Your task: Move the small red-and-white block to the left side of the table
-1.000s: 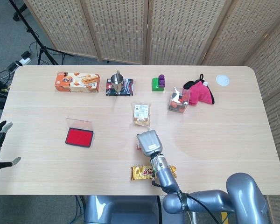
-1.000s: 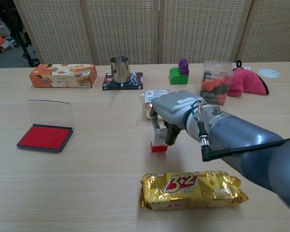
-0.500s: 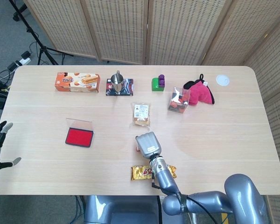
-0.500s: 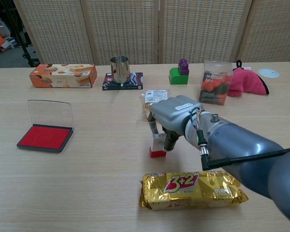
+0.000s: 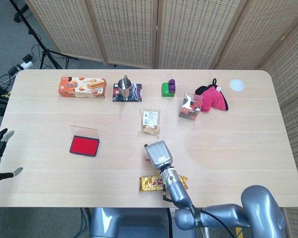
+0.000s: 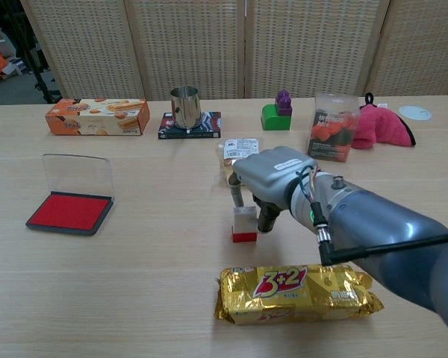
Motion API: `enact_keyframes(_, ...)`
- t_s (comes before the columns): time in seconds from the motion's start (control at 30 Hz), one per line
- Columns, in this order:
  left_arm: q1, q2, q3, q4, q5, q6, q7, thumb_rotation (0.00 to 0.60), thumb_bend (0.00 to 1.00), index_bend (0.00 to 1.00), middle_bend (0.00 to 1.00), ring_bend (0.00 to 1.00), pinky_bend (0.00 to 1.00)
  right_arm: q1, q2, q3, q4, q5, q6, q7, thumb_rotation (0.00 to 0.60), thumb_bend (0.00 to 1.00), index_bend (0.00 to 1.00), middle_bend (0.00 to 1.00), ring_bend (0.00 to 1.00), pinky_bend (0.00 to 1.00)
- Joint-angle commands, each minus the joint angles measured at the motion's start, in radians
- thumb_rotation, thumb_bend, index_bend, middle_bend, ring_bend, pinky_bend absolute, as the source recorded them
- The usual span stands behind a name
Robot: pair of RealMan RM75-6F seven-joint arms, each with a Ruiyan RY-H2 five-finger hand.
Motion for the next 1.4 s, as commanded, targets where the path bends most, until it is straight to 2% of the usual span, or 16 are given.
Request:
enact_keyframes(0.03, 0.0, 0.0, 0.0, 0.0, -0.001, 0.0, 0.0, 0.6, 0.03, 0.0, 0.0, 0.0, 0.0, -0.002, 0.013, -0.003, -0.021, 0.0, 0.004, -0.011, 0.6, 0.41, 0.38, 0.85, 0.91, 1.0)
enact_keyframes(0.2, 0.001, 0.005, -0.003, 0.0, -0.005, 0.001, -0.01, 0.6, 0.03, 0.0, 0.0, 0.0, 0.0, -0.01, 0.08, -0.018, -0.128, 0.001, 0.034, -0.059, 0.6, 0.42, 0.36, 0.83, 0.91, 1.0)
enact_keyframes(0.33, 0.005, 0.011, -0.002, -0.002, -0.002, 0.006, -0.024, 0.6, 0.03, 0.0, 0.0, 0.0, 0.0, -0.022, 0.188, -0.047, -0.249, -0.027, 0.055, -0.092, 0.6, 0.44, 0.34, 0.79, 0.89, 1.0)
enact_keyframes(0.5, 0.011, 0.014, 0.001, -0.003, 0.013, 0.022, -0.029, 0.6, 0.03, 0.0, 0.0, 0.0, 0.0, -0.069, 0.335, -0.103, -0.334, -0.199, 0.065, -0.01, 0.6, 0.44, 0.33, 0.72, 0.8, 0.99)
enact_keyframes(0.57, 0.013, 0.011, 0.001, -0.004, 0.015, 0.027, -0.022, 0.6, 0.03, 0.0, 0.0, 0.0, 0.0, -0.097, 0.402, -0.134, -0.337, -0.304, 0.061, 0.064, 0.6, 0.43, 0.33, 0.65, 0.73, 0.94)
enact_keyframes(0.6, 0.013, 0.009, 0.002, -0.005, 0.018, 0.029, -0.015, 0.6, 0.03, 0.0, 0.0, 0.0, 0.0, -0.111, 0.436, -0.15, -0.33, -0.357, 0.058, 0.104, 0.6, 0.42, 0.33, 0.62, 0.69, 0.9)
enact_keyframes(0.63, 0.013, 0.006, 0.003, -0.006, 0.022, 0.031, -0.008, 0.6, 0.03, 0.0, 0.0, 0.0, 0.0, -0.124, 0.468, -0.166, -0.318, -0.411, 0.056, 0.147, 0.6, 0.39, 0.33, 0.55, 0.61, 0.81)
enact_keyframes(0.73, 0.013, -0.001, 0.006, -0.01, 0.03, 0.038, 0.013, 0.6, 0.03, 0.0, 0.0, 0.0, 0.0, -0.163, 0.554, -0.208, -0.25, -0.564, 0.054, 0.299, 0.6, 0.28, 0.25, 0.3, 0.31, 0.52)
enact_keyframes(0.8, 0.015, -0.004, 0.007, -0.014, 0.036, 0.046, 0.018, 0.6, 0.03, 0.0, 0.0, 0.0, 0.0, -0.188, 0.596, -0.232, -0.184, -0.656, 0.059, 0.42, 0.6, 0.17, 0.16, 0.11, 0.08, 0.32)
enact_keyframes(0.87, 0.017, -0.006, 0.007, -0.016, 0.05, 0.06, 0.016, 0.6, 0.03, 0.0, 0.0, 0.0, 0.0, -0.22, 0.633, -0.26, -0.095, -0.748, 0.077, 0.58, 0.6, 0.06, 0.1, 0.02, 0.0, 0.22)
enact_keyframes(0.9, 0.019, -0.005, 0.008, -0.018, 0.06, 0.068, 0.014, 0.6, 0.03, 0.0, 0.0, 0.0, 0.0, -0.244, 0.643, -0.272, -0.037, -0.79, 0.102, 0.661, 0.6, 0.02, 0.06, 0.0, 0.0, 0.19)
enact_keyframes(1.0, 0.018, 0.004, 0.01, -0.024, 0.085, 0.079, 0.018, 0.6, 0.03, 0.0, 0.0, 0.0, 0.0, -0.312, 0.649, -0.293, 0.116, -0.843, 0.172, 0.783, 0.6, 0.0, 0.01, 0.0, 0.0, 0.12)
enact_keyframes(1.13, 0.007, 0.024, 0.008, -0.043, 0.111, 0.083, 0.044, 0.6, 0.03, 0.0, 0.0, 0.0, 0.0, -0.413, 0.636, -0.287, 0.233, -0.821, 0.257, 0.884, 0.6, 0.0, 0.0, 0.0, 0.0, 0.07)
enact_keyframes(1.23, -0.015, 0.051, 0.01, -0.078, 0.135, 0.056, 0.059, 0.6, 0.03, 0.0, 0.0, 0.0, 0.0, -0.501, 0.632, -0.278, 0.249, -0.787, 0.318, 0.985, 0.6, 0.0, 0.0, 0.0, 0.0, 0.01)
enact_keyframes(1.33, -0.055, 0.089, 0.022, -0.14, 0.179, -0.004, 0.076, 0.6, 0.03, 0.0, 0.0, 0.0, 0.0, -0.597, 0.656, -0.287, 0.177, -0.784, 0.397, 1.14, 0.6, 0.0, 0.0, 0.0, 0.0, 0.0)
enact_keyframes(1.4, -0.084, 0.112, 0.019, -0.19, 0.187, -0.045, 0.097, 0.6, 0.03, 0.0, 0.0, 0.0, 0.0, -0.646, 0.662, -0.292, 0.159, -0.806, 0.45, 1.192, 0.6, 0.0, 0.0, 0.0, 0.0, 0.0)
